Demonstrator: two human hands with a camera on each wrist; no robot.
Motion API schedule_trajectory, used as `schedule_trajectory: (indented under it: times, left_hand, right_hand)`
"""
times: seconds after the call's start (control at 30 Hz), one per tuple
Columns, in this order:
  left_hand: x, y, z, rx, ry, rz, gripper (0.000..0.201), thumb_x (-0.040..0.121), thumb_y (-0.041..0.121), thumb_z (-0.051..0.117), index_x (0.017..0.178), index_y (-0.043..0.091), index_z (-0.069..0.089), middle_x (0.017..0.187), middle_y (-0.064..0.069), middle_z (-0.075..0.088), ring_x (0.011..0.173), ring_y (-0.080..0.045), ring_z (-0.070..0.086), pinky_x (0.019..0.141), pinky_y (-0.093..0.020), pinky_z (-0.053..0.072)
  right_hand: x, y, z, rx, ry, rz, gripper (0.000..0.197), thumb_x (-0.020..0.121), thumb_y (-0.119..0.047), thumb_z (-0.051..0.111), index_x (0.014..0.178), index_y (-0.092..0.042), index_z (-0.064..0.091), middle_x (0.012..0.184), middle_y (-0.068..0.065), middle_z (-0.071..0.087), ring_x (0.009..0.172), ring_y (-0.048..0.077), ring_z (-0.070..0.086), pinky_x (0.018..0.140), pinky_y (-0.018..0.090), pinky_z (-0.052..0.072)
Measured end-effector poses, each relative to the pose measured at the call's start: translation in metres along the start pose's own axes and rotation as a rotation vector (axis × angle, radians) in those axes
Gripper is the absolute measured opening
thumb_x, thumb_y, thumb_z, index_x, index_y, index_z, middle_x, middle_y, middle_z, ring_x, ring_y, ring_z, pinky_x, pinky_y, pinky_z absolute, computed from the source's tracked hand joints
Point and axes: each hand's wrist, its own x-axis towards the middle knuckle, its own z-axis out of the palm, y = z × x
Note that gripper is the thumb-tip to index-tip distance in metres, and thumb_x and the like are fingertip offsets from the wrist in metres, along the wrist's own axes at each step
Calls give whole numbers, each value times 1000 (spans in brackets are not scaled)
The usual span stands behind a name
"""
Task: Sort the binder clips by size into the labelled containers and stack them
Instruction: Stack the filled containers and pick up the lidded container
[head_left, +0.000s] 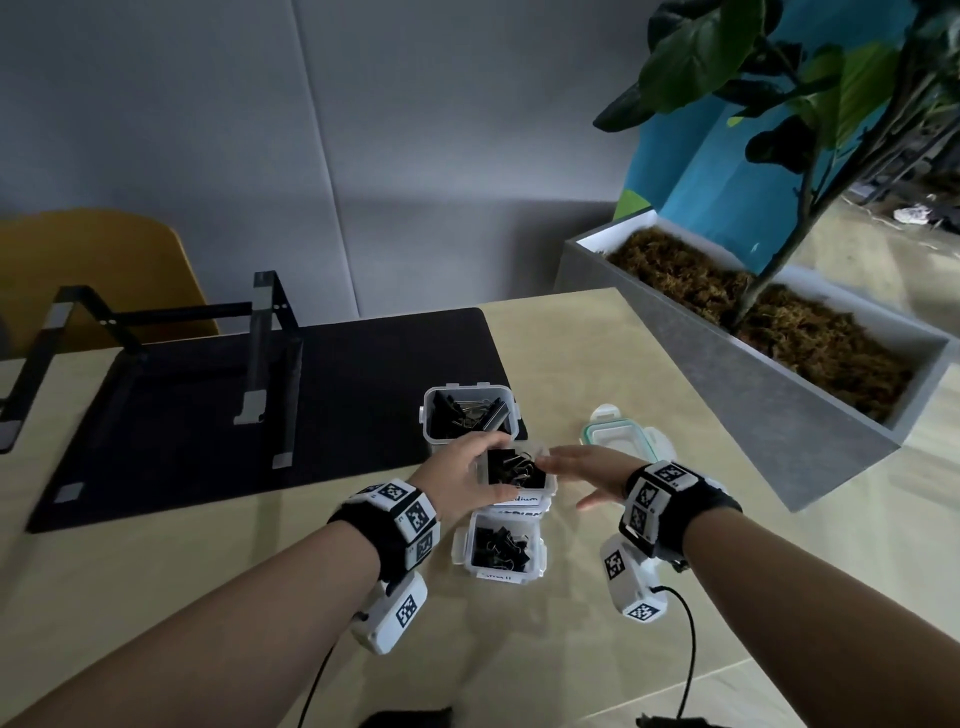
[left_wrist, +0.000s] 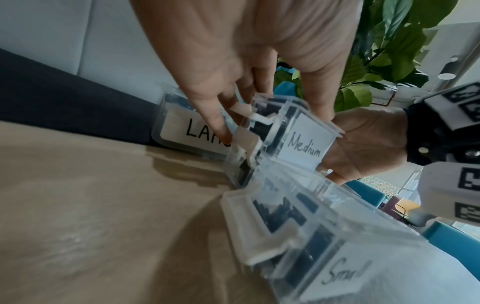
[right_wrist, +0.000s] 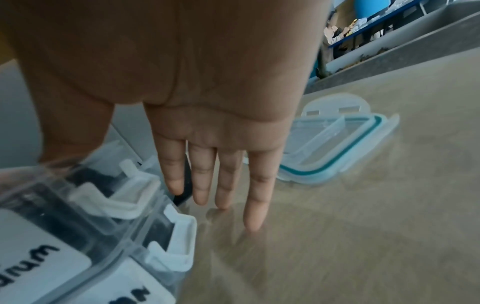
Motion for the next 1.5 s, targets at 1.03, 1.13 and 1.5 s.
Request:
schedule_trajectory:
  times: [1.03,1.13,1.5]
  left_hand:
    - [-3,-3,4,-27,-27,-22,62,81,36,69,135,33,38,139,14,43,129,-3,38,111,-31,33]
    - [-3,-5,3,-10,-32,-28,64,78,43,68,135,38,38,139,17,43,130,-2,38,110,-31,34]
    - [-3,5,-3,9,-72,-69,69,79,44,69,139,35,35,142,12,41,130,-8,40,108,-30,36]
  right_hand:
    - [6,5,5,273,146,-20,30,78,-24,74,81,1,59,85,15,68,90,29,70,95,44,52]
    - [0,11,12,243,236,-73,30,80,-32,71,83,-8,53,83,12,66,83,29,69,92,48,53]
    - [-47,7,46,-692,271,-194,37,70,-57,68,86,-26,56,97,-5,64,91,15,60,80,31,51]
